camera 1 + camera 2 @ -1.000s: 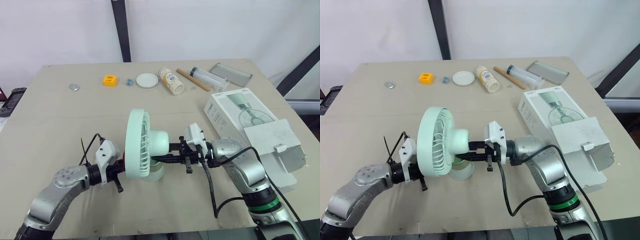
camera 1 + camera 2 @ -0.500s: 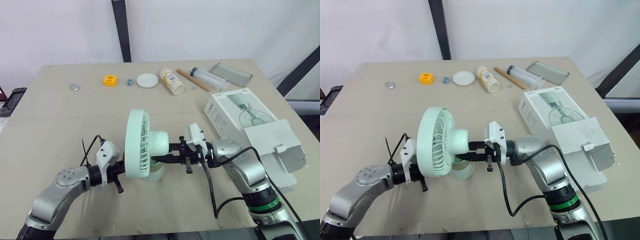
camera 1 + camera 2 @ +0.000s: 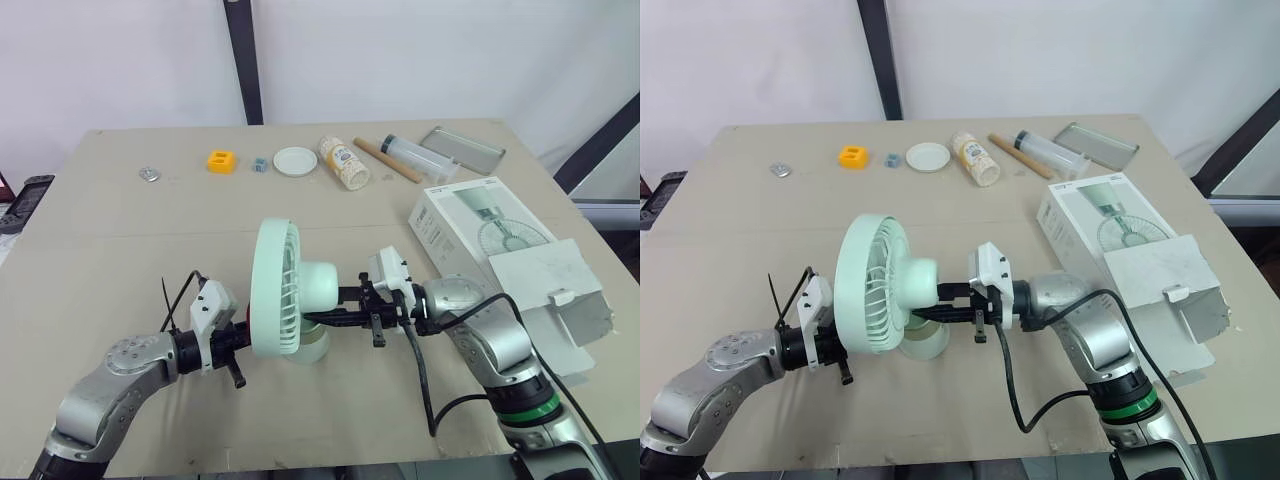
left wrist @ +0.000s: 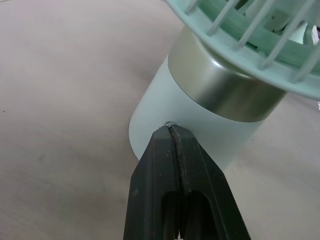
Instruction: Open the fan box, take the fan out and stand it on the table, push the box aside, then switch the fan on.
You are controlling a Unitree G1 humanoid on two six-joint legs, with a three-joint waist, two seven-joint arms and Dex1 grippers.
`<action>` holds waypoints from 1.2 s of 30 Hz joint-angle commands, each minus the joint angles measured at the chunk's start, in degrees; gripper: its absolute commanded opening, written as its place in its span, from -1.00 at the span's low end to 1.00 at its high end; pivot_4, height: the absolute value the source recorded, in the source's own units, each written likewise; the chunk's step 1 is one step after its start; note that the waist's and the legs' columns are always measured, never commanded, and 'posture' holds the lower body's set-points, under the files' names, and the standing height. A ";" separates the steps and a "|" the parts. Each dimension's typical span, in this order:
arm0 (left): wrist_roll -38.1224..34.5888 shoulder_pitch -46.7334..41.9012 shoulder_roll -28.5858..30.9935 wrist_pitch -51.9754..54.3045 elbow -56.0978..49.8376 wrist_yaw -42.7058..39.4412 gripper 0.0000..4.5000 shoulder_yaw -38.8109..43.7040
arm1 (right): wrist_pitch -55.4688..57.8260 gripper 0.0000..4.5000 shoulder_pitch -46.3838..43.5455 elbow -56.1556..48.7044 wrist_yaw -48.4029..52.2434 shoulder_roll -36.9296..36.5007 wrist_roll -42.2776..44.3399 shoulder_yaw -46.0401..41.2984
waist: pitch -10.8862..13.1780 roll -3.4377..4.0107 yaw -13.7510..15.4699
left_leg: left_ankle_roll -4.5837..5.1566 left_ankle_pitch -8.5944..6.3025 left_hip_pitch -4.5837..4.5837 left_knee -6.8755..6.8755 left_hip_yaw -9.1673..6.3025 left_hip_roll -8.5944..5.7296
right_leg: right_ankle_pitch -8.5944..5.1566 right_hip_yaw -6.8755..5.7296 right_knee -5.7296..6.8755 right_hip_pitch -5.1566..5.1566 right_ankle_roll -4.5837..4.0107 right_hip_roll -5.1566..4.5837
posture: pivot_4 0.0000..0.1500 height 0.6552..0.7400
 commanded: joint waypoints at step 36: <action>1.25 4.59 4.17 -6.44 -5.38 -4.87 -0.98 3.31 | -0.95 -0.82 0.65 -0.70 -0.30 0.20 0.28 -0.03 | -0.11 0.01 -0.02 | 0.00 0.00 0.02 -0.01 0.00 0.01 | 0.00 0.02 -0.01 0.01 0.00 -0.01 | 1.00 1.00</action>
